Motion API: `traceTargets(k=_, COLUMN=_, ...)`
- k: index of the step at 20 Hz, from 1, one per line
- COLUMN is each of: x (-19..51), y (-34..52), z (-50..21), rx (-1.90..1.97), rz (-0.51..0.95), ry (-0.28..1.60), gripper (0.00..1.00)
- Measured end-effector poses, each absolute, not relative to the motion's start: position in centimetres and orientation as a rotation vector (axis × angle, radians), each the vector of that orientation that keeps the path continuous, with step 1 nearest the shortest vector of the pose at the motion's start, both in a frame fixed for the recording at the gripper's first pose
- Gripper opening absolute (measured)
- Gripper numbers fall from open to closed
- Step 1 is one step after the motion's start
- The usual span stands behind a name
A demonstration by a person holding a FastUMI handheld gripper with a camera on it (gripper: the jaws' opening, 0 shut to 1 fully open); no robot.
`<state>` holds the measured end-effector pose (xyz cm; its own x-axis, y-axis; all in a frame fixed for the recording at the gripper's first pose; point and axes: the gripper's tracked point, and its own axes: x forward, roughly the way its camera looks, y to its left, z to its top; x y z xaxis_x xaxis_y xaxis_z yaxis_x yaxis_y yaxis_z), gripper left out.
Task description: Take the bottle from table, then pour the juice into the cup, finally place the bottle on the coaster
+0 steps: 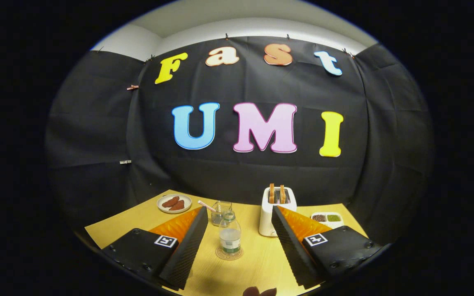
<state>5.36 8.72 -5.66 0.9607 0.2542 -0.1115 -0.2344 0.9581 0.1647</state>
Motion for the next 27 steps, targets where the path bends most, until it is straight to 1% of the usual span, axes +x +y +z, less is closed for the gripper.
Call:
traceTargets(k=4, x=2.6, y=7.6, z=-2.6, rx=0.133, rz=0.254, ry=0.104, gripper=0.96)
traceTargets(k=7, x=1.2, y=6.2, z=-2.1, rx=0.081, rz=0.236, ry=0.088, gripper=0.95)
traceTargets(k=9, x=0.4, y=5.9, z=-2.0, rx=0.079, rz=0.234, ry=0.085, gripper=0.98)
traceTargets(k=16, x=0.8, y=4.3, z=-1.8, rx=0.059, rz=0.231, ry=0.064, gripper=0.97)
traceTargets(k=27, x=1.1, y=5.9, z=-3.0, rx=0.082, rz=0.265, ry=0.084, gripper=0.98)
